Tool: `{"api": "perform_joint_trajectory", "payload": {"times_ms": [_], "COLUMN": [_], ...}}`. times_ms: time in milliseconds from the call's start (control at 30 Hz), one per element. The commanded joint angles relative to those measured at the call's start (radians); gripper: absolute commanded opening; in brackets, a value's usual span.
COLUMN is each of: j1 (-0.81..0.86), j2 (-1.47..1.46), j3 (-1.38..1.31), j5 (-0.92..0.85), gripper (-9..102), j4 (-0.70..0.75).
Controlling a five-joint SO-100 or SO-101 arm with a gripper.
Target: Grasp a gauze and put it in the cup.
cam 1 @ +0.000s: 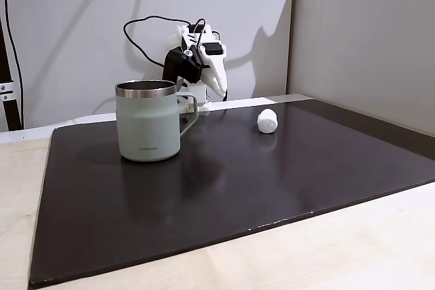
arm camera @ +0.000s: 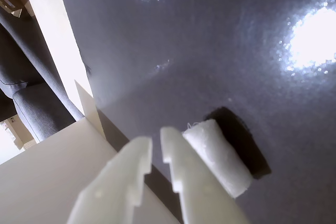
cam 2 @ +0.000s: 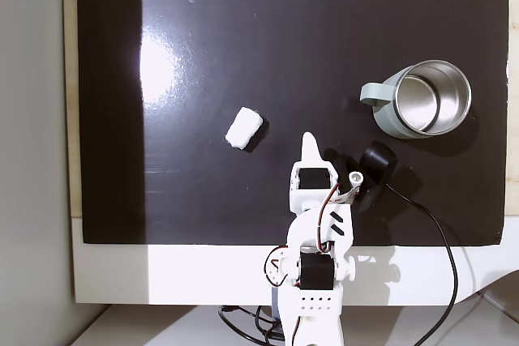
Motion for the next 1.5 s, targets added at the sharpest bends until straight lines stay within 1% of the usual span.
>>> {"api": "perform_joint_trajectory", "payload": {"times_ms": [0,633,800,967,1067,1233,1467], "j1": [-0.049,-0.06,-0.067,-0.092,-0.138,-0.176,-0.201], "j2": [0.008,0.008,0.008,0.008,-0.028,-0.259,-0.554], "j3": [-0.008,-0.008,-0.051,-0.167,-0.295,-0.561,-0.874], "j5": [0.0,-0.011,-0.02,-0.06,-0.075,-0.086,-0.167], "gripper": [0,0,0,0,0,0,2], "j4": [-0.025,-0.025,0.011,0.057,0.12,0.227,0.413]}}
